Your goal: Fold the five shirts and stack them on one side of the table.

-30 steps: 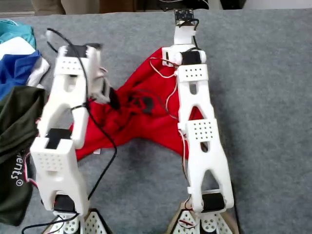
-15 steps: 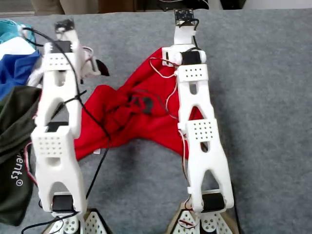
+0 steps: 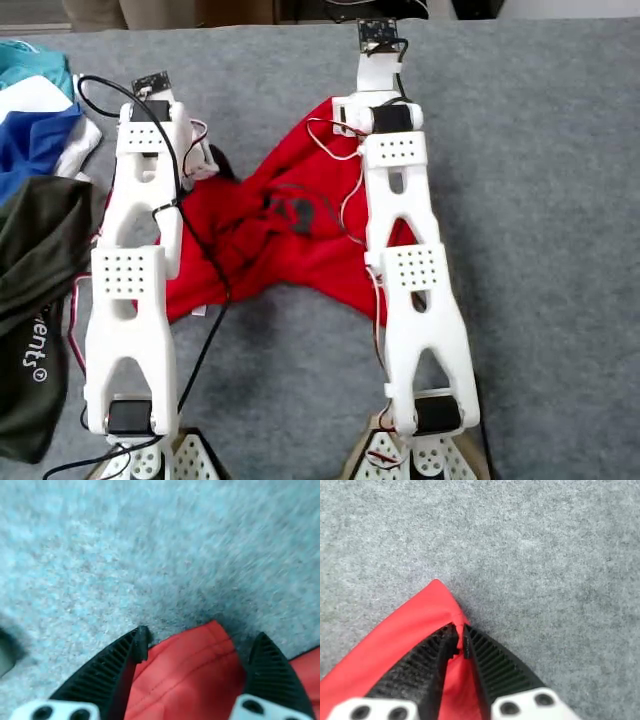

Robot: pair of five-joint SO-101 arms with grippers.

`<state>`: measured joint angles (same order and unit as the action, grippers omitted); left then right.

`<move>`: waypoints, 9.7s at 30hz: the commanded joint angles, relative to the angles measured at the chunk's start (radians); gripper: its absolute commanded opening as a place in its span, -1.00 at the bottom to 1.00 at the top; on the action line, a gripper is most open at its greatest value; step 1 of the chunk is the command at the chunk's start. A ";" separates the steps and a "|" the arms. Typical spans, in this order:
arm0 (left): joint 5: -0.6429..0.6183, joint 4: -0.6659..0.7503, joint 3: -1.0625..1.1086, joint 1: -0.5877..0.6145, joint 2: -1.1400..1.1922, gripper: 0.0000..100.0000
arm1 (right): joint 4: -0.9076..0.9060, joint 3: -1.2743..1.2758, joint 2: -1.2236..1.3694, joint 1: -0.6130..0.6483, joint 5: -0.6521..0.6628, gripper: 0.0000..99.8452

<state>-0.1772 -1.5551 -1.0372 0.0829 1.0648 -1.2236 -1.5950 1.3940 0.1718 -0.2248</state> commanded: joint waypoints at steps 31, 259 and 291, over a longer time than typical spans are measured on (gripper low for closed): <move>-0.003 -0.035 -0.632 -0.012 0.018 -0.96 | -0.097 -0.071 -0.360 -0.012 0.160 -0.99; 0.359 -0.198 0.919 -0.049 -0.673 -0.96 | -0.210 2.571 -2.528 -0.243 0.721 -0.90; 0.308 -0.204 0.589 -0.002 -0.869 -0.64 | 0.014 2.150 -2.333 -0.237 0.724 -0.95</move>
<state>0.1389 -1.7423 -0.3422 0.0844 0.2670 -1.2988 0.6406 -1.0104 -0.0522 0.4933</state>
